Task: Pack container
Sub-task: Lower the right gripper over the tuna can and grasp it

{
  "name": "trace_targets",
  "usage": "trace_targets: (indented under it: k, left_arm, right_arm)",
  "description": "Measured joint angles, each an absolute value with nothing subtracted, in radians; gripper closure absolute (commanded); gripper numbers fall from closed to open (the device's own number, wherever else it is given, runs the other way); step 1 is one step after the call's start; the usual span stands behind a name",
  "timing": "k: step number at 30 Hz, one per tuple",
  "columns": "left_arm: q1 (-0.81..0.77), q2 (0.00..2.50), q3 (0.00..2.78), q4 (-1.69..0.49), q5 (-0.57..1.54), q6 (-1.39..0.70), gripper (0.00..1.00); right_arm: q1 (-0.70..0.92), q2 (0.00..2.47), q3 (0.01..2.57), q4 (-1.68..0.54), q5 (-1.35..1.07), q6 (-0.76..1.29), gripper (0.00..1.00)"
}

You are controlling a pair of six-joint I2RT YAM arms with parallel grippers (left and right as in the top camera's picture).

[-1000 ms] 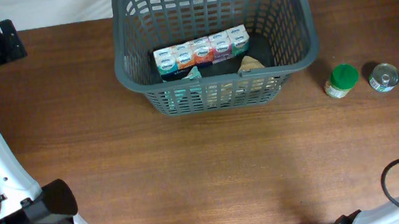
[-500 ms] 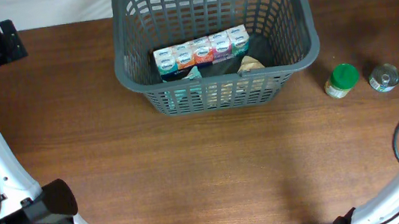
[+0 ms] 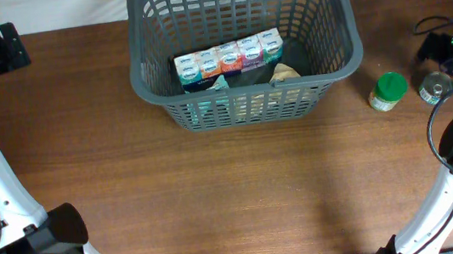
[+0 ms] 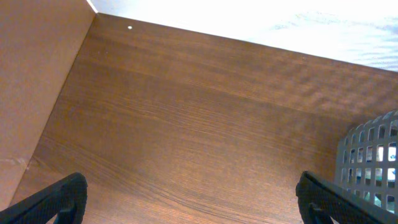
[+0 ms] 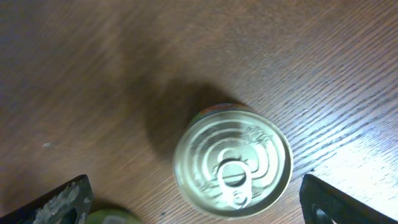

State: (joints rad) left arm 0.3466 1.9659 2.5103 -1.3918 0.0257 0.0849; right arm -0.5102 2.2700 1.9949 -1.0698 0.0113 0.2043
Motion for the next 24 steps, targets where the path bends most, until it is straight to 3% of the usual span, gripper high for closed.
trace_targets:
  k: [24]
  left_arm:
    - [0.347, 1.966, 2.51, -1.392, 0.025, 0.085, 0.01]
  right_arm:
    - [-0.522, 2.343, 1.995, -1.043, 0.066, 0.198, 0.01]
